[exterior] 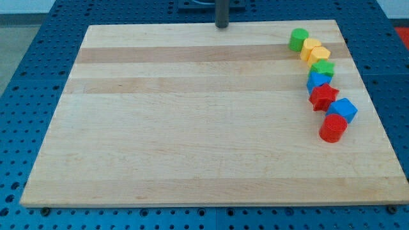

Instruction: Place the yellow heart and the green circle in a horizontal line

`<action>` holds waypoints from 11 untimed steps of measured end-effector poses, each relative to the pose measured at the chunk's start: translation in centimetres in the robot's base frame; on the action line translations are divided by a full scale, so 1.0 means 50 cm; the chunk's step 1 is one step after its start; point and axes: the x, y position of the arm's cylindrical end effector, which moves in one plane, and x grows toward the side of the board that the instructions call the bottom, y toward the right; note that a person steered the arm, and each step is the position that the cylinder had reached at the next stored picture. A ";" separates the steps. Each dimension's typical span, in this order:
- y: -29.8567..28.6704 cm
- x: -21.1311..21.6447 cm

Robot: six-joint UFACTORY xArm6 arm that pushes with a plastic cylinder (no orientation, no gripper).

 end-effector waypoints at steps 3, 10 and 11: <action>0.355 0.011; 0.376 0.102; 0.353 0.157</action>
